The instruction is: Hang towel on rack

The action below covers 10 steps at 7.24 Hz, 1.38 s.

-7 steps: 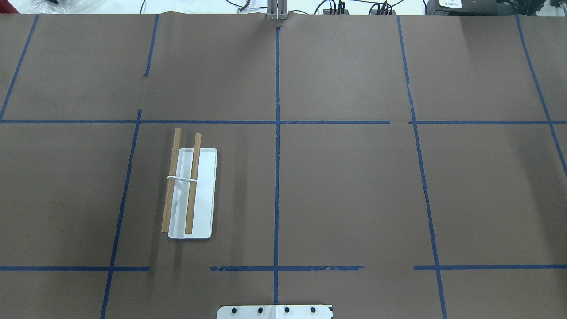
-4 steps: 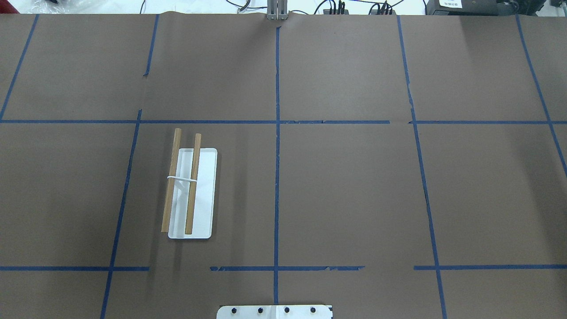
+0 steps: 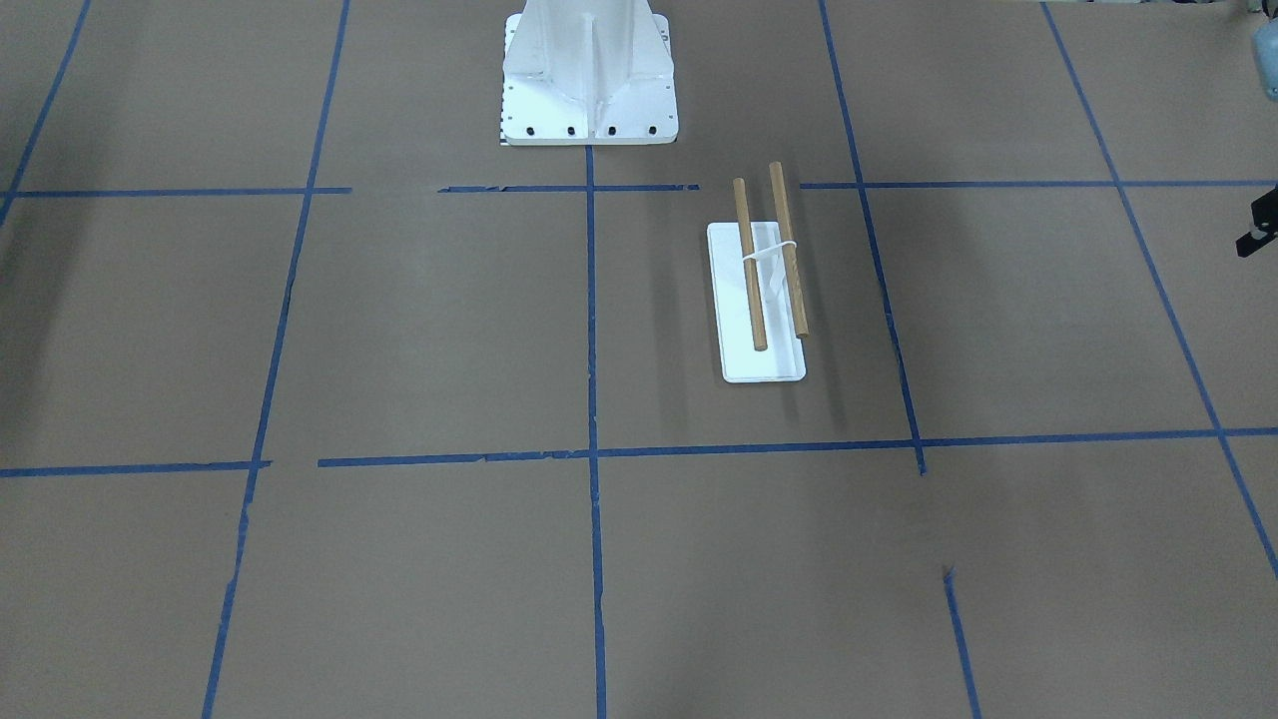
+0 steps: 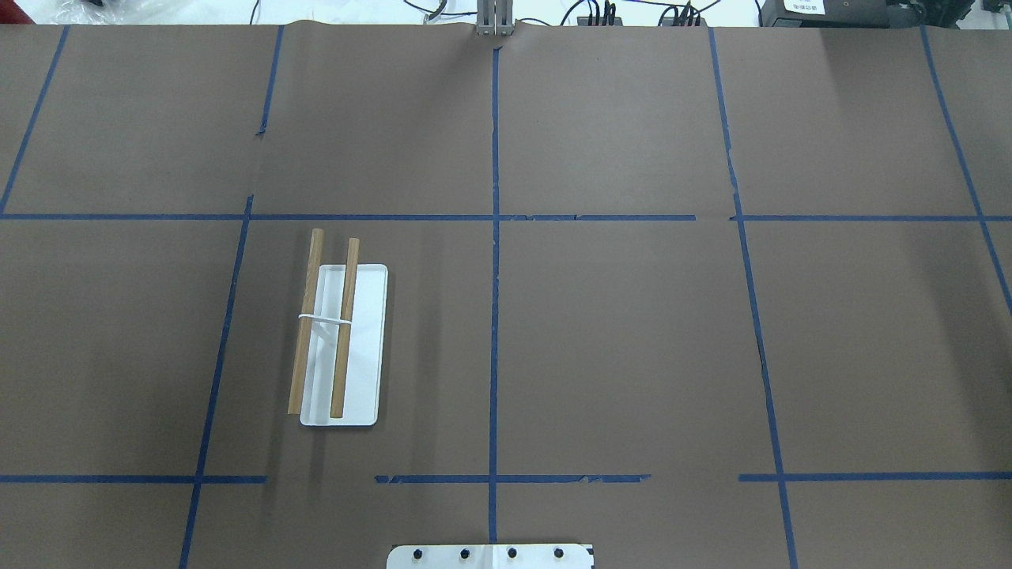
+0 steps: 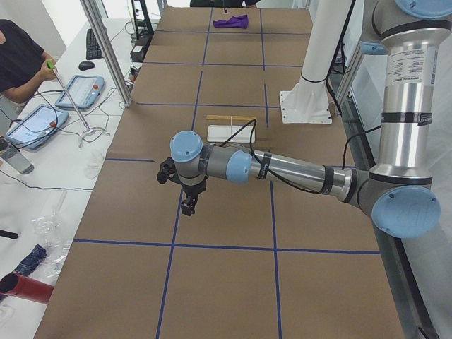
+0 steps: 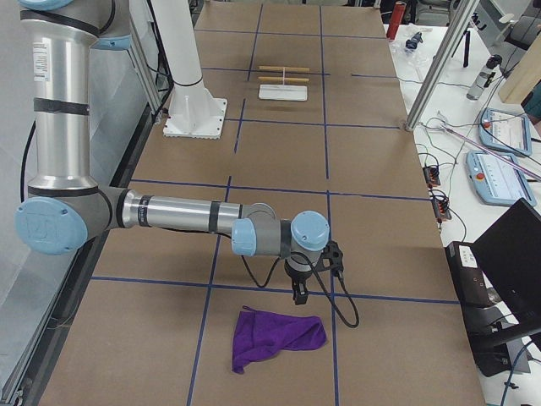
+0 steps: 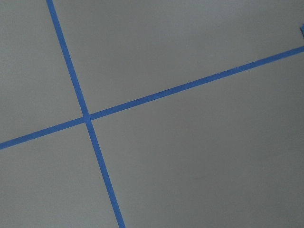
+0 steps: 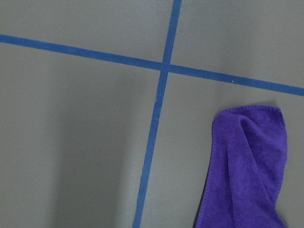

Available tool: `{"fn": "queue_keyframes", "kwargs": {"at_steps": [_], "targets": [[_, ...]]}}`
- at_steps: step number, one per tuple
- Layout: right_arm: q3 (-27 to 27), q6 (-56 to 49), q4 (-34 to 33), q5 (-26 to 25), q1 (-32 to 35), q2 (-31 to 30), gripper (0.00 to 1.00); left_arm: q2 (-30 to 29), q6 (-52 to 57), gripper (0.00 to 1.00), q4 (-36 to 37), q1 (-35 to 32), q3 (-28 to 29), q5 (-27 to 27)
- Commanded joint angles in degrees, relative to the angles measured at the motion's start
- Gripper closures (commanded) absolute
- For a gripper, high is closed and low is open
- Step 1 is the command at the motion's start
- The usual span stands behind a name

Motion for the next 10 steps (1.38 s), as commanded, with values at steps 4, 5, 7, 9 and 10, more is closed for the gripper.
{"fn": "queue_keyframes", "kwargs": {"at_steps": [4, 5, 7, 9, 10], "targets": [[-18.74, 1.7, 9.53, -4.24, -2.96, 7.16, 0.16, 0.01, -0.09, 0.0, 0.01, -0.03, -0.41, -0.05], [-19.98, 1.7, 9.62, -4.42, -3.49, 7.17, 0.18, 0.01, 0.0, 0.0, -0.07, -0.03, -0.41, -0.05], [-22.0, 1.7, 9.53, -7.04, -3.84, 8.74, 0.23, 0.01, 0.0, 0.0, -0.16, 0.06, -0.15, -0.13], [-23.07, 1.7, 9.53, -7.84, -4.11, 9.01, 0.28, -0.08, 0.0, 0.0, -0.34, 0.06, -0.24, -0.13], [-23.16, 1.7, 9.53, -8.11, -4.28, 9.01, 0.3, -0.08, 0.0, 0.0, -0.34, 0.06, -0.24, -0.13]]}}
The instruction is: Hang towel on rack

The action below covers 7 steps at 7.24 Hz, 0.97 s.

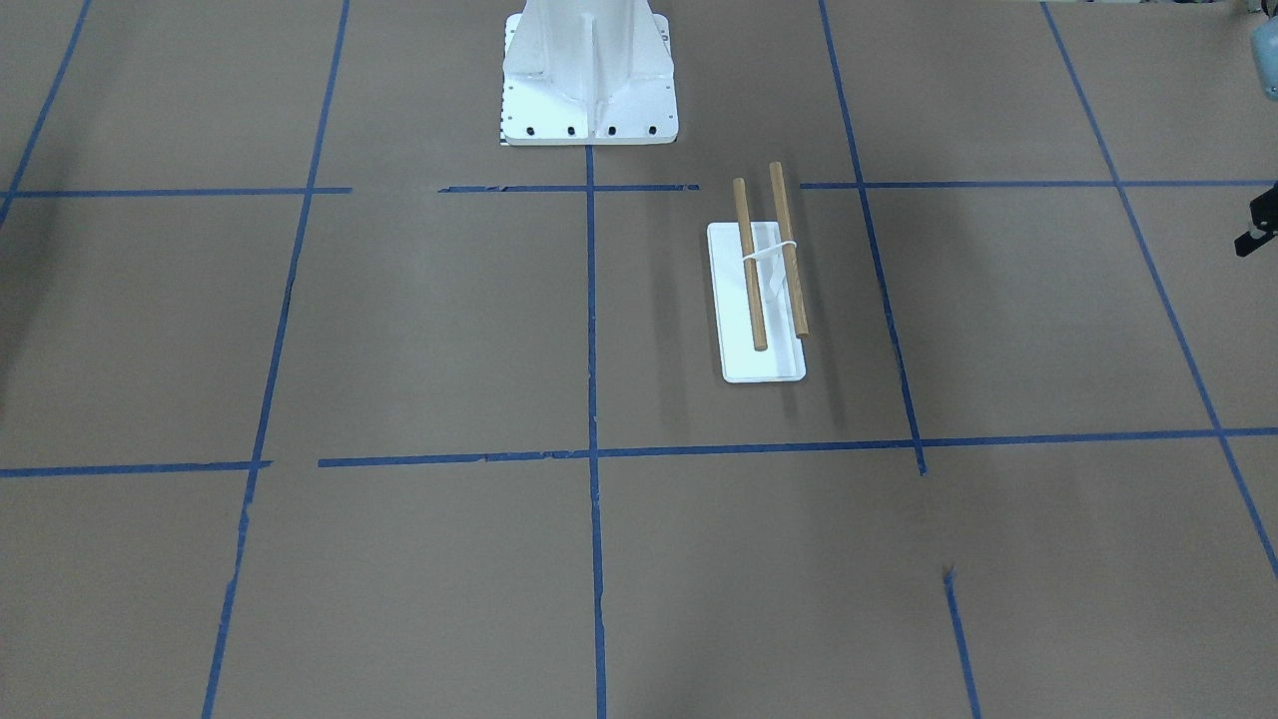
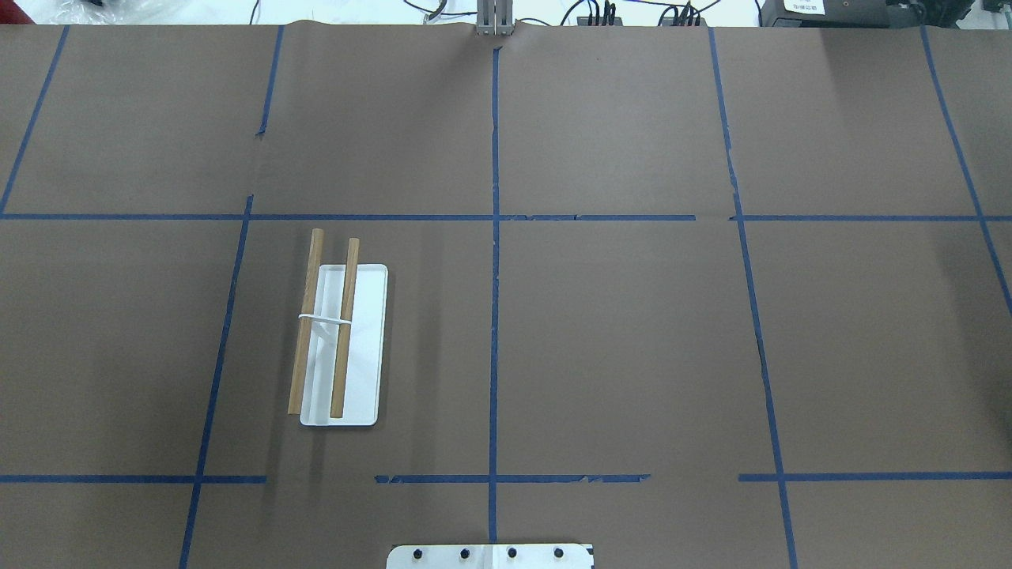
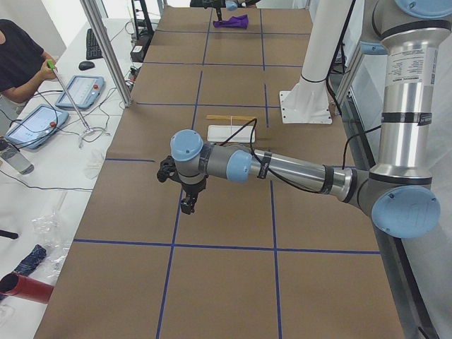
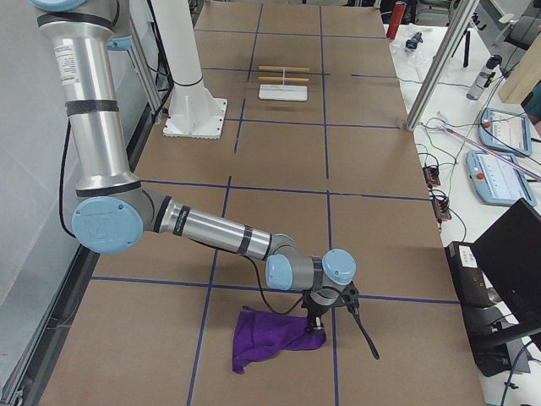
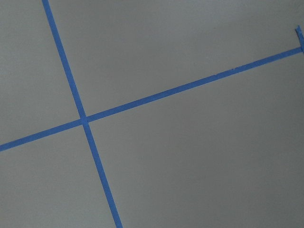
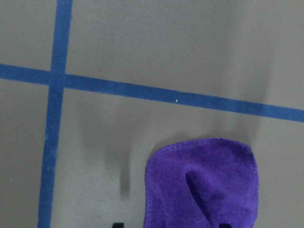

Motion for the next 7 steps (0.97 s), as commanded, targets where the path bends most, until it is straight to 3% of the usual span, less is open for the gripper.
{"fn": "queue_keyframes", "kwargs": {"at_steps": [1, 3, 4, 5, 6, 7], "targets": [[-0.35, 0.0, 0.0, -0.83, -0.71, 0.08, 0.32, -0.03, 0.0, 0.0, -0.06, 0.01, -0.01, 0.0], [-2.98, 0.0, 0.09, -0.92, -0.89, 1.39, 0.46, -0.03, 0.0, 0.0, -0.06, 0.01, -0.01, 0.0], [-3.77, 0.0, 0.0, -0.92, -0.89, 2.1, 0.62, -0.03, 0.0, 0.0, -0.06, 0.01, -0.18, 0.0], [-3.87, -0.09, 0.0, -0.92, -0.98, 2.19, 0.94, -0.03, 0.0, 0.0, -0.06, 0.01, -0.27, 0.0], [-3.78, -0.17, 0.0, -0.92, -0.89, 2.28, 1.0, -0.03, 0.0, 0.0, -0.06, 0.01, -0.27, 0.0], [-3.61, -0.44, 0.0, -0.84, -0.89, 2.28, 1.0, -0.03, 0.0, 0.0, -0.06, 0.01, -0.27, 0.0]]}}
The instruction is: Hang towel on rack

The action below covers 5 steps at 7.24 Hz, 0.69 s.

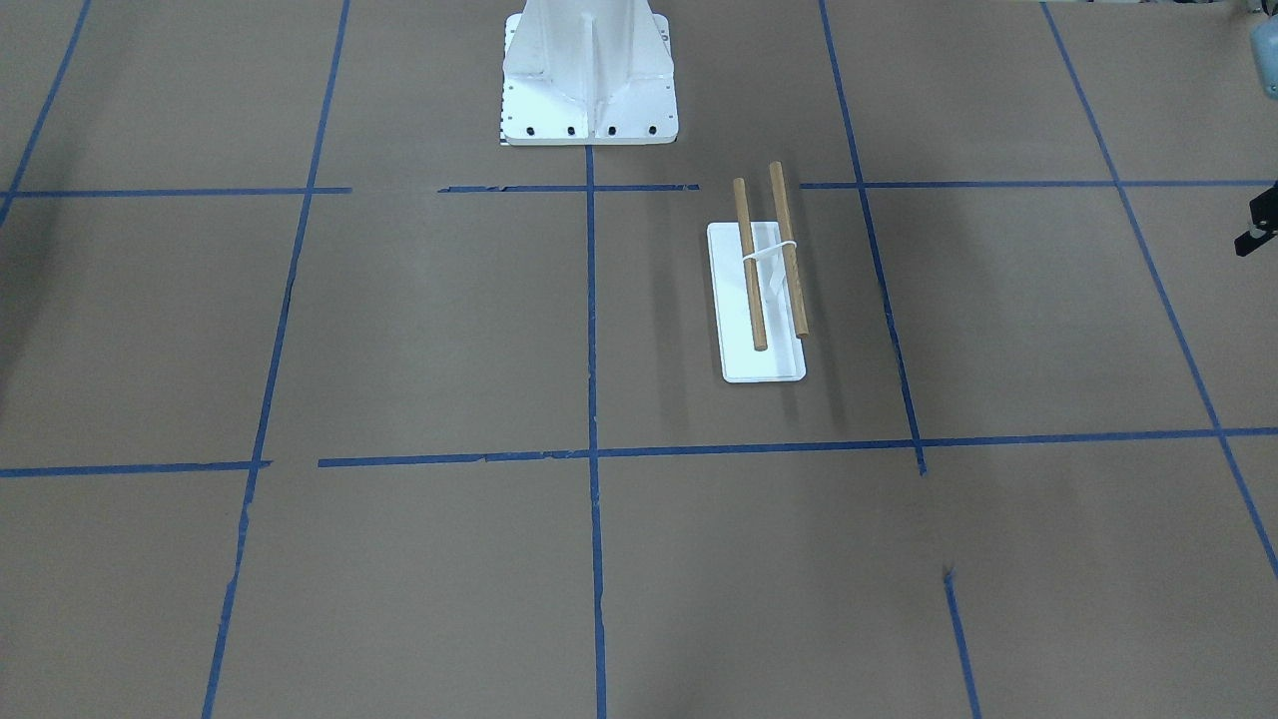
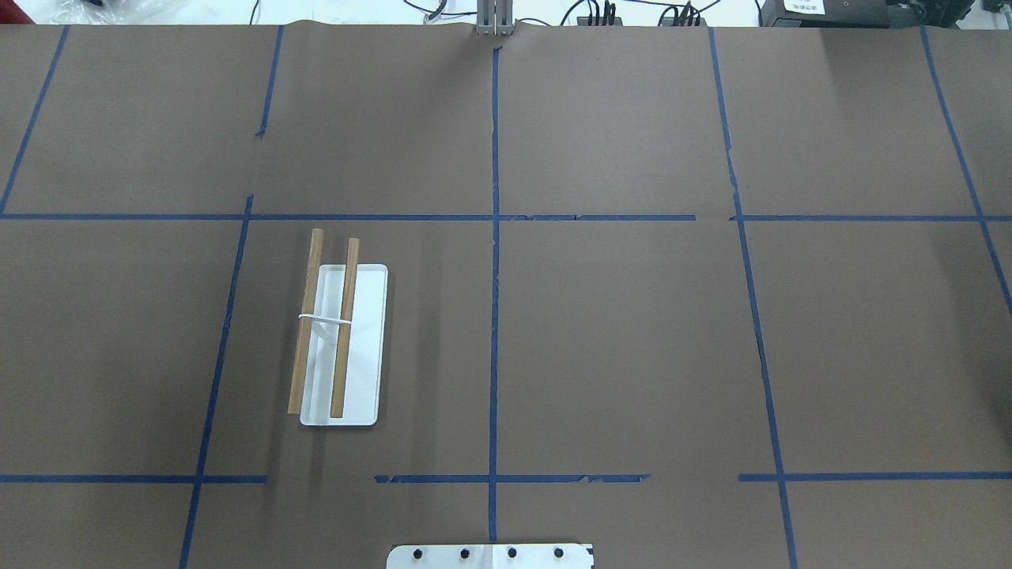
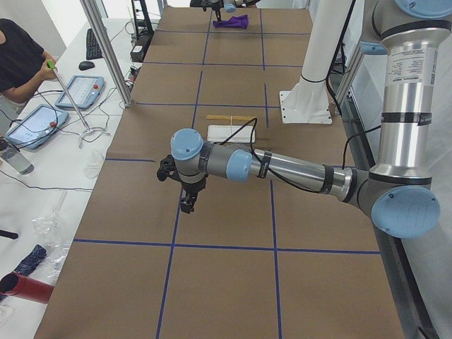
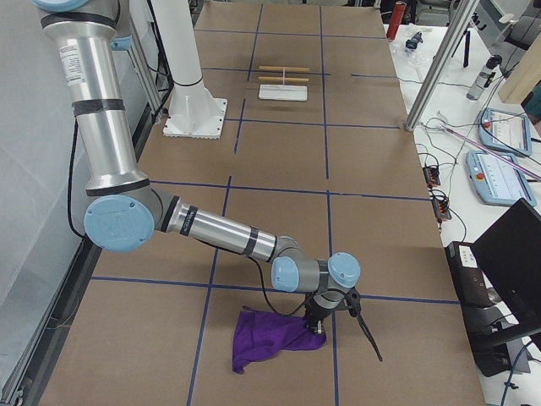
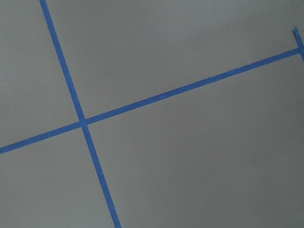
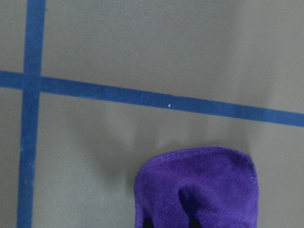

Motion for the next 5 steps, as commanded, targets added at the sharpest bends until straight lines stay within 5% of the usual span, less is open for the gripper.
{"fn": "queue_keyframes", "kwargs": {"at_steps": [1, 3, 5], "targets": [[1.49, -0.25, 0.08, 0.42, 0.19, 0.27, 1.0, 0.0, 0.0, 0.0, 0.0, -0.09, -0.12, 0.0], [7.54, -0.25, -1.14, 1.99, 4.64, 0.71, 1.0, 0.0, 0.0, 0.0, 0.0, 0.0, 0.06, 0.0], [28.02, 0.27, -6.74, 5.08, 8.45, -7.86, 1.0, 0.0, 0.0, 0.0, 0.0, -0.09, -0.38, 0.0]]}}
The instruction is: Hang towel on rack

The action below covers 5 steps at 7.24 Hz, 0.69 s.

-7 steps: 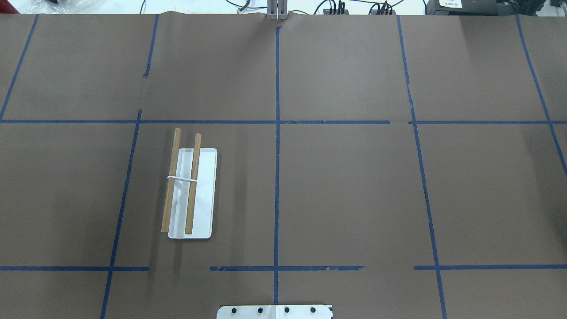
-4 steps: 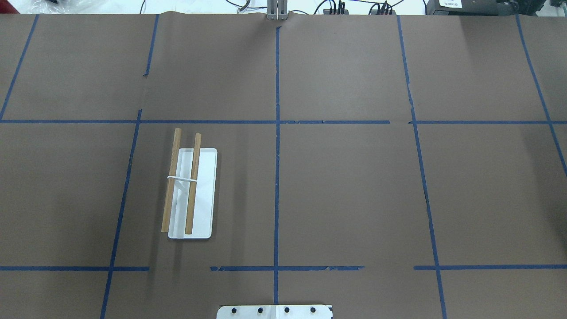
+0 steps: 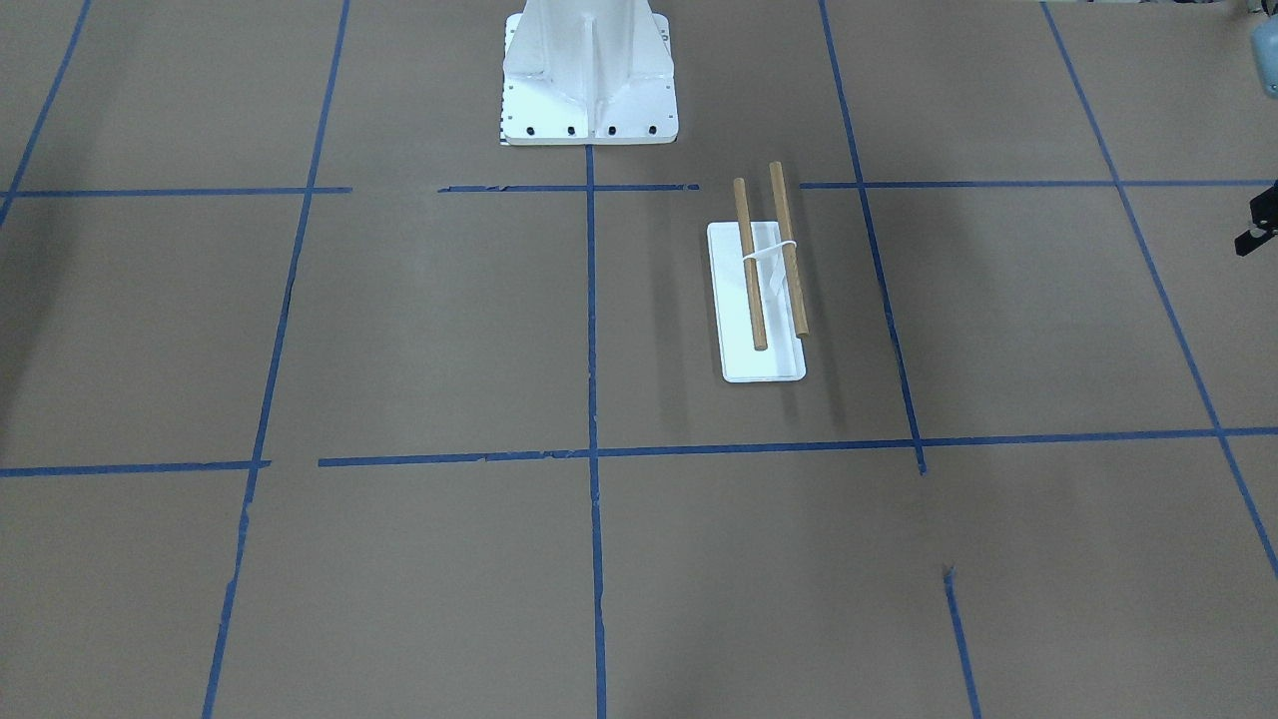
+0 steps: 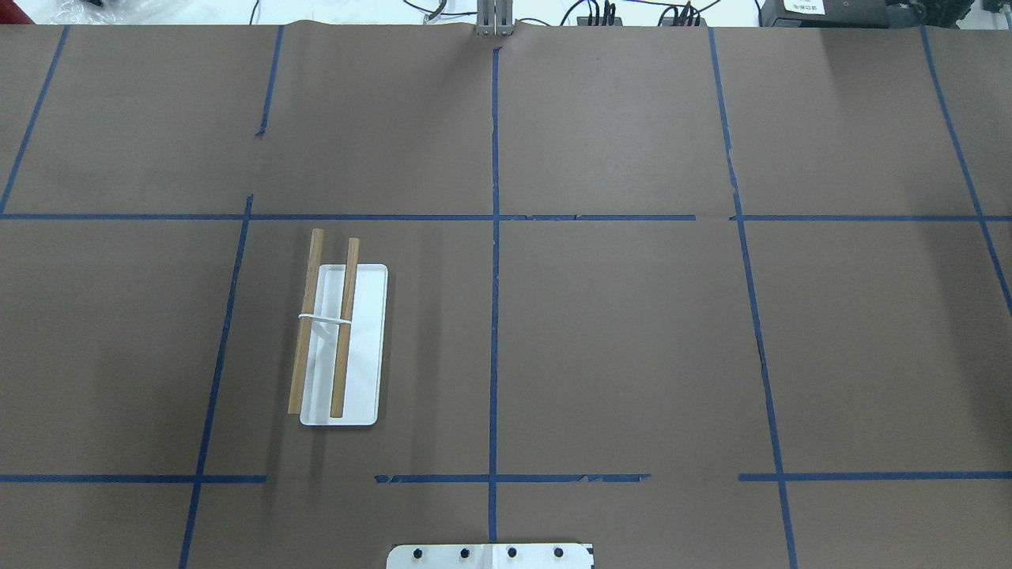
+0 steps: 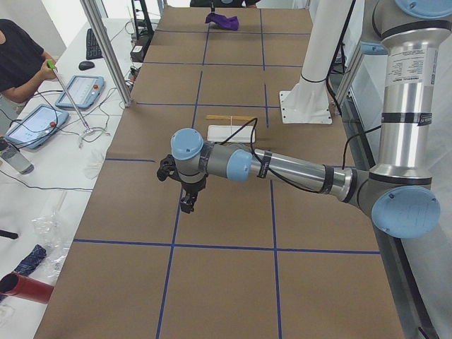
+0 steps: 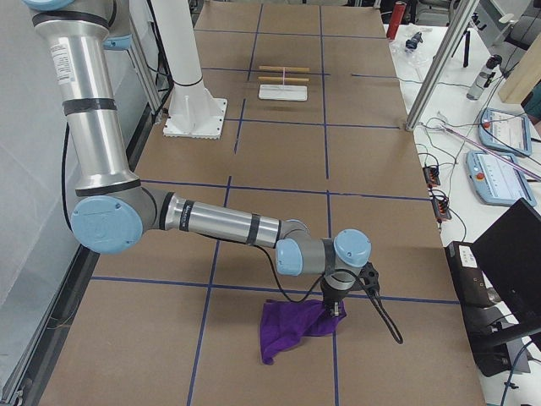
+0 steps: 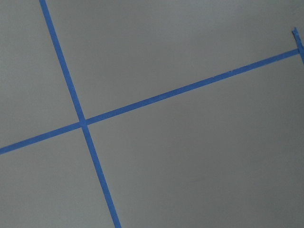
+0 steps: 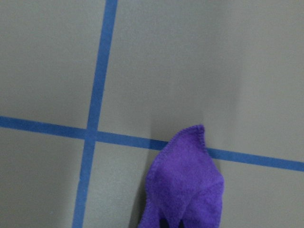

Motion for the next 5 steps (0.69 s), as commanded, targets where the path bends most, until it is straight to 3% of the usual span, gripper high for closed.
{"fn": "queue_keyframes", "kwargs": {"at_steps": [1, 3, 4, 5], "targets": [[24.05, 0.58, -9.21, 1.25, 1.94, -8.15, 1.0, -0.26, 0.0, 0.0, 0.0, 0.05, -0.38, 0.0], [43.16, 7.37, -21.43, 1.6, 1.33, -9.07, 1.0, -2.79, -0.87, 0.0, 0.09, 0.14, -0.47, 0.09], [48.46, 12.91, -22.18, 2.48, -1.64, -8.63, 1.0, -4.99, -3.14, 0.0, 0.26, 0.14, -0.47, 0.26], [50.43, 20.71, -22.19, 6.14, -4.19, -5.23, 1.0, -7.88, -3.42, 0.0, 0.35, 0.05, -0.91, 0.96]]}}
